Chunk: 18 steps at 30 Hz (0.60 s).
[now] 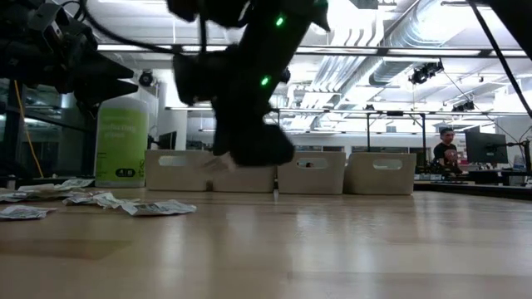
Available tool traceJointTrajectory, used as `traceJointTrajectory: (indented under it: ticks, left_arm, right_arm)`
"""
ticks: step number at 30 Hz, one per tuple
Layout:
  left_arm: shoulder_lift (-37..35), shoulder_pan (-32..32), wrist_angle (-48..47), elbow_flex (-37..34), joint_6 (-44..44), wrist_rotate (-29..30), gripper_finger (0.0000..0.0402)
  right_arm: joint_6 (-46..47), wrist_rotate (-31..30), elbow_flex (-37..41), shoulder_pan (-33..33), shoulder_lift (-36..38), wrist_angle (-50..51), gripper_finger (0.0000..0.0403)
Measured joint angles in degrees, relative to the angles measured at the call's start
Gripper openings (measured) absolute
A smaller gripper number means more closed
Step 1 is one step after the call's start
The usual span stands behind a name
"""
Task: Pick & Place First Aid Supplies
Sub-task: Put the towelette pack into the middle right gray bin
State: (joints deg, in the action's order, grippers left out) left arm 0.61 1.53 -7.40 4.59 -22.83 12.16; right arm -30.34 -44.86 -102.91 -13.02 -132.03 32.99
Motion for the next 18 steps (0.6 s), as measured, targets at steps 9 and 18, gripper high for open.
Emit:
traceJointTrajectory:
  ticks: [9,18]
  left_arm:
    - [0.01,0.0,-0.01,0.0,0.0,-0.04,0.015]
    - [0.01,0.0,0.0,-0.01,0.0,-0.04,0.015]
  right_arm:
    - [12.76,-8.3,-0.05,0.2,6.19,18.96,0.0]
    - [30.49,-15.01,-0.09,2.02,9.16,42.71,0.0]
